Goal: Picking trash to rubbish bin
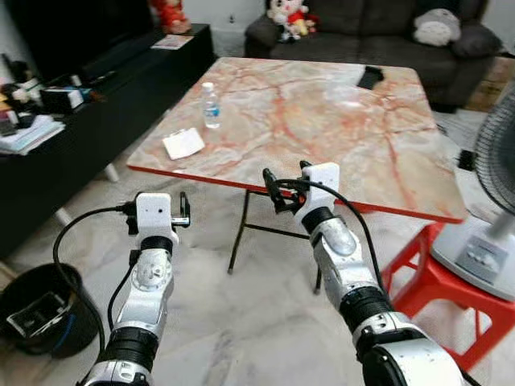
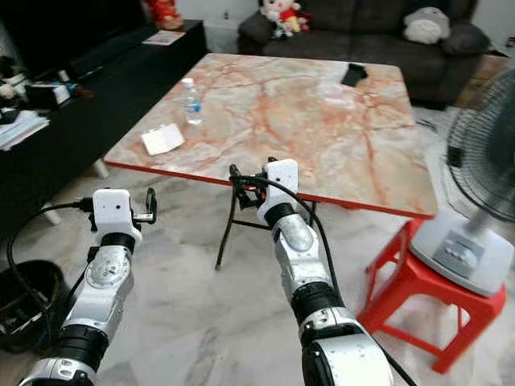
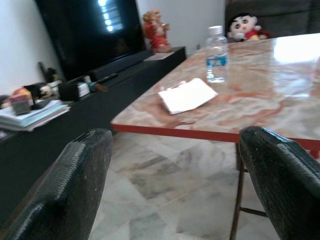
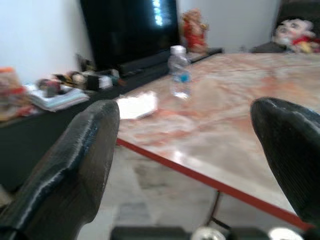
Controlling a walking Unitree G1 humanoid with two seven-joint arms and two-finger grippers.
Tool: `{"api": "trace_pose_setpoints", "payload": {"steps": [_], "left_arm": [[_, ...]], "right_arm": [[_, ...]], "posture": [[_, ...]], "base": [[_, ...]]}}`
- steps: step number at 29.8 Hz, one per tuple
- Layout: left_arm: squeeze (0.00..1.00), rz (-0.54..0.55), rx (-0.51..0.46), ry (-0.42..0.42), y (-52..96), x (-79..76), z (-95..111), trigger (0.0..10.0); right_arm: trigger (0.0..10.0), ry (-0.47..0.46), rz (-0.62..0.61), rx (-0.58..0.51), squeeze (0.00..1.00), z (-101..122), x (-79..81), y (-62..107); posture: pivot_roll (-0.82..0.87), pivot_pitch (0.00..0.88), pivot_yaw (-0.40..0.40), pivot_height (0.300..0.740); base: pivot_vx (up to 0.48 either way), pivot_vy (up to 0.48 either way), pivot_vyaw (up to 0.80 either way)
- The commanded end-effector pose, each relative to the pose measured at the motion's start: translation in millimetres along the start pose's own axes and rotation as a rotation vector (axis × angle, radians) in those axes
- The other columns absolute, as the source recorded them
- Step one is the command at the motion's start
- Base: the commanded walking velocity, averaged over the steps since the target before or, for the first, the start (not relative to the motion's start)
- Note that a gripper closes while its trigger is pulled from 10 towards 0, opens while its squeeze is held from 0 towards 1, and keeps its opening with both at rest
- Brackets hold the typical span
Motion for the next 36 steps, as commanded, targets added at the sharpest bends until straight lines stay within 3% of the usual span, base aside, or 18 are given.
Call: {"api": "trace_pose_setpoints", "payload": {"steps": [1, 8, 12, 23, 29, 33, 36], "left_arm": [[0.00, 0.001, -0.022, -0.002, -0.6, -0.9, 4.8, 10.0], [0.00, -0.008, -0.021, -0.002, -1.2, -2.6, 5.8, 10.0], [0.00, -0.006, -0.025, -0.003, -1.8, -1.8, 7.0, 10.0], [0.00, -0.006, -0.022, 0.001, 0.4, -3.6, 6.2, 10.0], [0.00, -0.004, -0.022, 0.000, 1.3, -2.7, 6.3, 10.0], [0.00, -0.003, -0.023, -0.001, 1.4, -2.5, 6.6, 10.0], [0.00, -0.004, -0.024, -0.006, 0.9, -1.6, 7.6, 10.0]], "right_arm": [[10.0, -0.004, -0.012, 0.005, 0.00, -1.0, -5.4, 1.6], [10.0, 0.028, -0.002, 0.000, 0.00, -0.7, -4.1, 2.2], [10.0, 0.012, 0.001, -0.003, 0.00, -0.8, -2.5, 1.9], [10.0, -0.026, -0.008, -0.024, 0.00, 2.0, -4.6, 2.2], [10.0, 0.007, 0.011, -0.032, 0.00, 3.7, -1.6, 1.7], [10.0, 0.016, 0.023, -0.036, 0.00, 4.1, 0.5, 1.7], [10.0, -0.027, 0.015, -0.046, 0.00, 4.5, 1.1, 1.4]], "posture": [[0.08, 0.000, -0.001, 0.740], [0.08, 0.000, 0.004, 0.740], [0.09, 0.000, 0.004, 0.740], [0.09, 0.000, -0.003, 0.740], [0.09, 0.000, -0.002, 0.740], [0.09, 0.000, -0.002, 0.740], [0.09, 0.000, 0.001, 0.740]], "base": [[0.334, 0.000, 0.00], [0.334, 0.000, 0.22], [0.345, 0.000, 0.73], [0.361, 0.000, 0.00], [0.368, 0.000, 0.00], [0.364, 0.000, 0.78], [0.363, 0.000, 0.00]]}}
Point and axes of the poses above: a point about 5 cm out from each wrist's last joint towards the gripper, its own y axis pointing back from the gripper into the wrist, its own z axis along the axis of the wrist's last joint, x = y × z, the point moved 2 cm from there along -y, pointing out of the wrist towards the gripper, and after that the axes turned 5 degrees about y, right-handed, at the moved point
